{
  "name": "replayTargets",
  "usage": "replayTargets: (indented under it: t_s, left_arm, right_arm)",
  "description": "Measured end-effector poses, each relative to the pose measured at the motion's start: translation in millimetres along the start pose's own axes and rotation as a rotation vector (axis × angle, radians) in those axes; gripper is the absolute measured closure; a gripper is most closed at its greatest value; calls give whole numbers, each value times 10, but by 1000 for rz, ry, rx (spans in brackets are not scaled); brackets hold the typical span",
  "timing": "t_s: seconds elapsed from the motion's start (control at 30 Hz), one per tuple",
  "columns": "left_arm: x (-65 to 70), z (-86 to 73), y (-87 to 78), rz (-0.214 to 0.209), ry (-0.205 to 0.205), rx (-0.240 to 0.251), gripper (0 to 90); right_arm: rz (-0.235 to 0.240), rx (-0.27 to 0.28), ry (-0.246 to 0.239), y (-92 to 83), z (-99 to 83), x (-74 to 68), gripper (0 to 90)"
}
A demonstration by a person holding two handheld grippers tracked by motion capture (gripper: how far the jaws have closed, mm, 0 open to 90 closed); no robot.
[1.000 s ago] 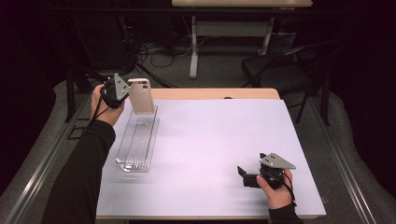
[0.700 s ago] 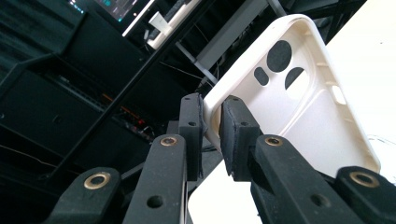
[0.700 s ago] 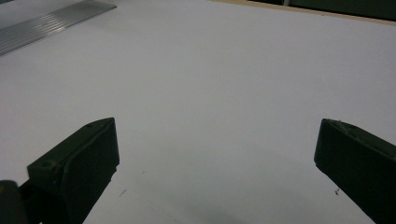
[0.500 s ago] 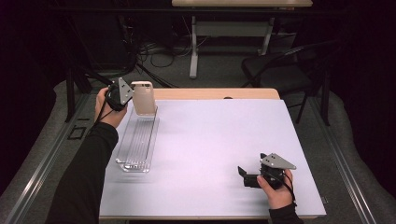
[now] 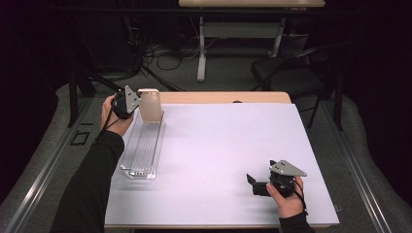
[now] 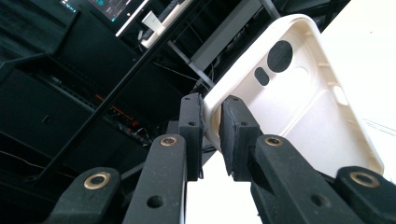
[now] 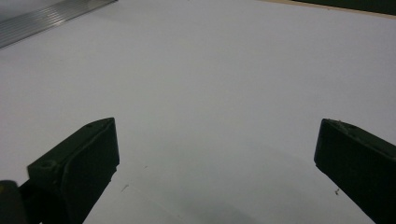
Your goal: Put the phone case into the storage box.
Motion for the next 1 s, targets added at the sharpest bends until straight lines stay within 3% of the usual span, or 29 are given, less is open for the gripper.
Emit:
replayTargets:
  t_s: [0.77,1.0]
  left_arm:
    - [58,-18,41,-11,21,-7,798]
    - [52,-46,36,-8,61,-24,798]
  right_arm:
    - [1,-7,-6,5,-14,-5,0]
    - [0,-11,-14,9,-18,-6,0]
Point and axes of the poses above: each handheld gripper's, and its own axes: y roughly forward along the jaws, z roughly out of its top, x roughly to its right, the point moved 9 cm from there along y, roughly forward along the jaws, and after that the axes turned 15 degrees about y, right-handed, at the moved point
